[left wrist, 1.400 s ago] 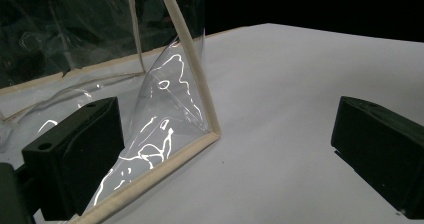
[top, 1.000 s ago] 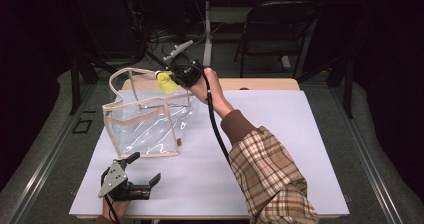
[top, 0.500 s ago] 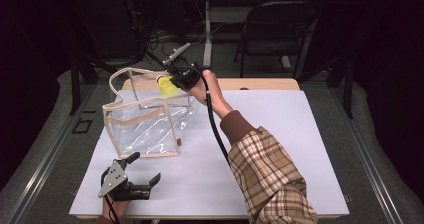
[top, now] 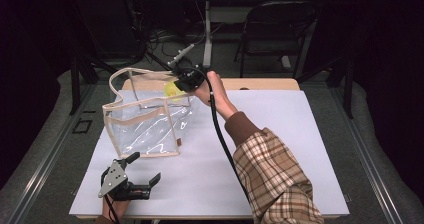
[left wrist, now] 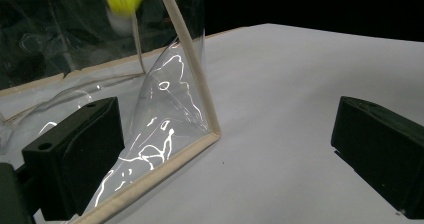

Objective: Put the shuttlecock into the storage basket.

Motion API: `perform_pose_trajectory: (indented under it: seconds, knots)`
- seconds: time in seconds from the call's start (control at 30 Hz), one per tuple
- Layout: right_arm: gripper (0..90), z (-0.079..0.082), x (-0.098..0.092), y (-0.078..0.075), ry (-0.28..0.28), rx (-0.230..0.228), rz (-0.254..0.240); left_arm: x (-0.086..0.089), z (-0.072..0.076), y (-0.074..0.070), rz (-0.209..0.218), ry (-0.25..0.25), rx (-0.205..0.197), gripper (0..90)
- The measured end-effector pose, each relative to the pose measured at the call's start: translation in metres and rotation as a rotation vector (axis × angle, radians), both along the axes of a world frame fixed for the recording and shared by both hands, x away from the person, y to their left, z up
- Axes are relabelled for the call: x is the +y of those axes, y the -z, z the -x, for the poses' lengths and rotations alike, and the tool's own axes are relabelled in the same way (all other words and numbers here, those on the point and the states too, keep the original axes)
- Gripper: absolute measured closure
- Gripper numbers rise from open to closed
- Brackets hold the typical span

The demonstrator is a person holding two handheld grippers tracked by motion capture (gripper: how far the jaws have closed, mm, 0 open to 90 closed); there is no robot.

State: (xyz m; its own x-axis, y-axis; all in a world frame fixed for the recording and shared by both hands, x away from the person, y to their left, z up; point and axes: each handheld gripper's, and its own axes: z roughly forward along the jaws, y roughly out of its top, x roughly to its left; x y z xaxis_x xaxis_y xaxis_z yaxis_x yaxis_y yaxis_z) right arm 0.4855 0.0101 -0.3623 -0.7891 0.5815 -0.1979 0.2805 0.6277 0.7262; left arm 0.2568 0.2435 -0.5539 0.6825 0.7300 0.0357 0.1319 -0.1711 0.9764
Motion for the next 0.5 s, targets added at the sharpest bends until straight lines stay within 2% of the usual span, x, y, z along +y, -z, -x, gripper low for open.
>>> perform_pose_trajectory:
  seconds: [0.1,0.3,0.5]
  knots:
    - [65.1,-0.001,-0.007,-0.002,0.012,0.001,-0.025,0.000,0.000,0.000,-0.002,0.001,-0.001,0.4]
    - [43.7,0.001,-0.025,-0.011,0.011,0.042,-0.067,-0.002,-0.001,0.000,-0.010,0.008,-0.001,0.4]
    - [21.1,0.004,-0.044,-0.013,0.031,0.042,-0.097,-0.002,-0.001,0.000,-0.014,0.008,0.001,0.3]
